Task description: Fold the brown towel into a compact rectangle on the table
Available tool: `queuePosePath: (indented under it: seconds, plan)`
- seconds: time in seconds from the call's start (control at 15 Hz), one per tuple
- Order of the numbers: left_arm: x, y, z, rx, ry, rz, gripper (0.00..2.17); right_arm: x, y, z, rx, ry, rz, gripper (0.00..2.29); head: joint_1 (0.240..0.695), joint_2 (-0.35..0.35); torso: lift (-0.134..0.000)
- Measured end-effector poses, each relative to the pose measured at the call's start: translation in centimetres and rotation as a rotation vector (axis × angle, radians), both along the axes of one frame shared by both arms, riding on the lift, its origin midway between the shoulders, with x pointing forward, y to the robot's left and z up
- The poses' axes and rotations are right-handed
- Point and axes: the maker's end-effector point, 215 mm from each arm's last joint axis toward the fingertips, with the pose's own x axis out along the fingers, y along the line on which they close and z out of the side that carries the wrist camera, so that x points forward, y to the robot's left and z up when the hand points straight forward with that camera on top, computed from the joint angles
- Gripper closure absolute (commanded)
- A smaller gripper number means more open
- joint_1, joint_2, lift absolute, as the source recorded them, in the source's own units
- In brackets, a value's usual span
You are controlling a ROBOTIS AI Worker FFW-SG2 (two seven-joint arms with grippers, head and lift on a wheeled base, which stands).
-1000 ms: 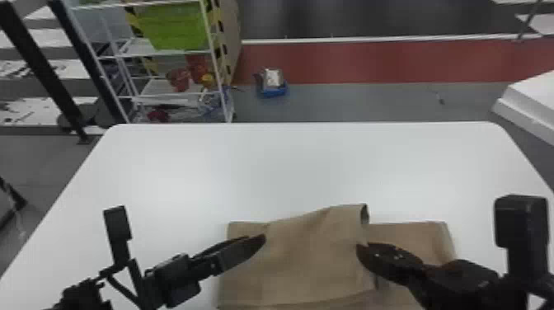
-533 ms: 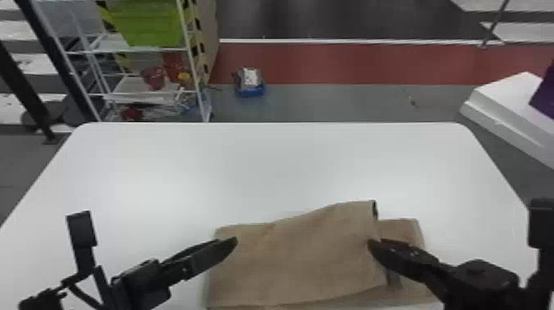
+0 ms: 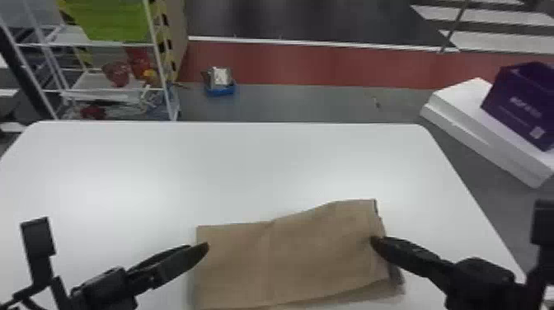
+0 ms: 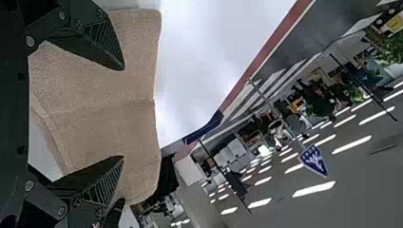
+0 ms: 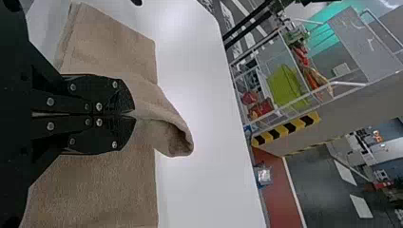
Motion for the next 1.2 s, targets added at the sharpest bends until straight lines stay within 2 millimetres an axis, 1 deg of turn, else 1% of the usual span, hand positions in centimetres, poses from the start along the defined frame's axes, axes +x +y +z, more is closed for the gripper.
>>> queuePosePath:
  seconds: [0.13,0.2,0.47,0.6,0.73,0.93,1.2]
  plan:
    - [-0.1,-0.4,-0.1,0.003,0.001,-0.007,0.27,0.6,-1.2,-1.6,0.005,0.026,-0.027,1.23,0.695,-0.15,-0.124]
    - [-0.1,-0.4,-0.1,0.003,0.002,-0.008,0.27,0.8,-1.5,-2.0,0.006,0.029,-0.033,1.23,0.695,-0.156,-0.124]
    - [-0.1,-0.3,-0.2,0.004,0.002,-0.006,0.27,1.0,-1.7,-2.2,0.018,0.037,-0.034,1.23,0.695,-0.158,-0.124]
    - [-0.1,-0.2,-0.2,0.005,0.002,-0.004,0.27,0.7,-1.3,-1.6,0.043,0.035,-0.016,1.23,0.695,-0.151,-0.124]
    - [-0.1,-0.2,-0.2,0.006,0.002,-0.004,0.27,0.5,-1.6,-0.5,0.052,0.013,-0.018,1.23,0.695,-0.151,-0.124]
    - [-0.2,-0.2,-0.2,0.007,0.004,-0.003,0.27,0.7,-2.9,0.5,0.055,-0.012,-0.037,1.23,0.695,-0.174,-0.124]
    - [-0.2,-0.4,-0.2,0.006,0.003,-0.006,0.27,1.2,-5.3,0.1,0.064,-0.017,-0.073,1.23,0.695,-0.214,-0.124]
